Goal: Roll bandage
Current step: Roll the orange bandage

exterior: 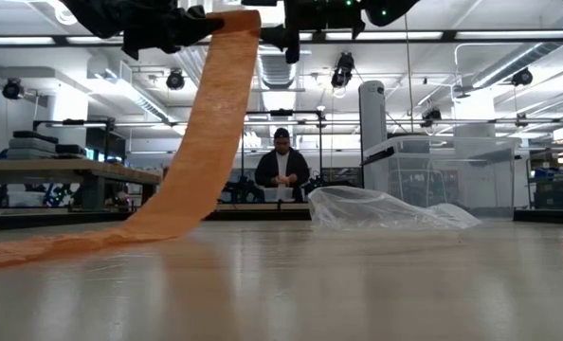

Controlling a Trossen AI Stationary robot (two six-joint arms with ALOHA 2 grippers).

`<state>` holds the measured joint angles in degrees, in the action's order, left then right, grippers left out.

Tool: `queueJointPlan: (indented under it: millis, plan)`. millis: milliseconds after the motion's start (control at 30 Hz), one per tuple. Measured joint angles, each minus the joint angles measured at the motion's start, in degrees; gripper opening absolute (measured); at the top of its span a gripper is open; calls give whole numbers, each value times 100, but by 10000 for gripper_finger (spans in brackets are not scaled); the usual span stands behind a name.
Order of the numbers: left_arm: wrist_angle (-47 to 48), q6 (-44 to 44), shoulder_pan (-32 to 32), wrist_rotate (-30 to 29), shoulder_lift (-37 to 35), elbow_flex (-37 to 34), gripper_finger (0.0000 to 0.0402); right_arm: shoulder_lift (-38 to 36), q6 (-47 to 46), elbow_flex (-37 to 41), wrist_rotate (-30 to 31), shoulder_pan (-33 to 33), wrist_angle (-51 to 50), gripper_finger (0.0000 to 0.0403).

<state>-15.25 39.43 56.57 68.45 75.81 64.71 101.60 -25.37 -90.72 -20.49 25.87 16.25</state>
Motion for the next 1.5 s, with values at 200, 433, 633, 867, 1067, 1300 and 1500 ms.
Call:
queueJointPlan:
  millis: [200,433,633,867,1067,1300,1500]
  plan:
    - [6,106,-39,2,-15,0,84,74,266,0,2,0,42,278]
    - [31,96,-39,-2,-17,0,84,79,329,0,7,0,105,241]
    - [35,-207,-39,-59,-17,-2,88,79,355,0,-2,0,116,187]
    - [31,-1451,-39,-43,-26,-2,140,79,817,0,15,-11,114,133]
    - [31,-2963,-41,-39,-110,-2,213,83,1203,0,16,4,108,106]
    - [43,-4951,-36,-5,-116,93,291,79,2811,0,-52,-23,-15,106]
    - [487,-4868,-41,2,-95,81,317,43,3655,0,-268,-72,-87,97]
